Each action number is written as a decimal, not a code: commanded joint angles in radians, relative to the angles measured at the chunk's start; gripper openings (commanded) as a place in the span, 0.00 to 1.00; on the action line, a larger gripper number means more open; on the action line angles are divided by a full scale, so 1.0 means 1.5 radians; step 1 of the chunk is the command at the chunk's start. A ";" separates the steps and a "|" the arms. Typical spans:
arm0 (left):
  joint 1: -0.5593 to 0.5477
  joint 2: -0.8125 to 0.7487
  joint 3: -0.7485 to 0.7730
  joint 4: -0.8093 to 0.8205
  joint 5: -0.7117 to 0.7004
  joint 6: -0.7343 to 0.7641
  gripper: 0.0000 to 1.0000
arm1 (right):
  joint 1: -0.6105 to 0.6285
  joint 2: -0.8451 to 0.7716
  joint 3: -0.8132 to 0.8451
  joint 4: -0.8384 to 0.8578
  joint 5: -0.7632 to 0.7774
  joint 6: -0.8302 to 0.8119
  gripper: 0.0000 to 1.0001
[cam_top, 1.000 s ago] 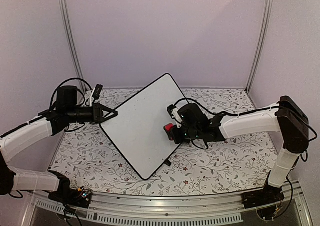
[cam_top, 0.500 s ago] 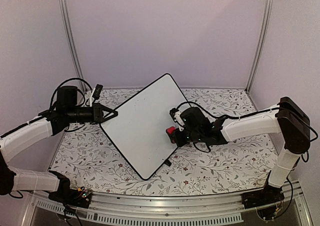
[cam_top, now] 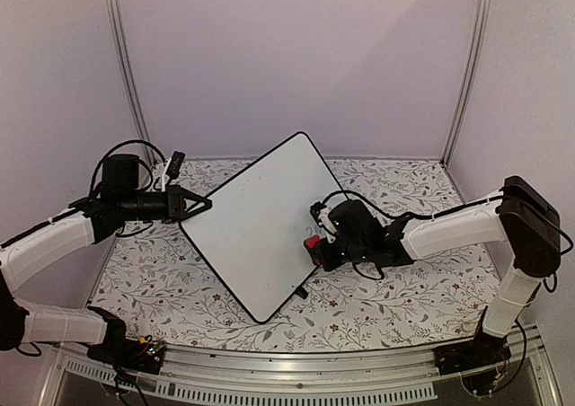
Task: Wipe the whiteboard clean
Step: Erase the whiteboard at the center of the board.
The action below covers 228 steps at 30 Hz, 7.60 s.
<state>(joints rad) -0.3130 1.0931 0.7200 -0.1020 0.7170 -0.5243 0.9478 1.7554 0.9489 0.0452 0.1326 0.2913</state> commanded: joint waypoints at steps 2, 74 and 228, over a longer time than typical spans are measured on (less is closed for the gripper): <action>-0.011 -0.001 -0.011 0.008 0.064 0.031 0.00 | -0.005 0.012 -0.033 -0.058 -0.019 0.007 0.00; -0.010 -0.001 -0.011 0.010 0.065 0.031 0.00 | -0.050 0.024 0.041 -0.055 -0.033 0.004 0.00; -0.011 0.003 -0.013 0.014 0.070 0.027 0.00 | -0.071 0.009 0.075 -0.096 -0.046 0.103 0.00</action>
<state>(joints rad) -0.3126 1.0935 0.7200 -0.0959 0.7258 -0.5251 0.8726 1.7416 1.0046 -0.0841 0.0341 0.4568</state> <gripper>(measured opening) 0.030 0.218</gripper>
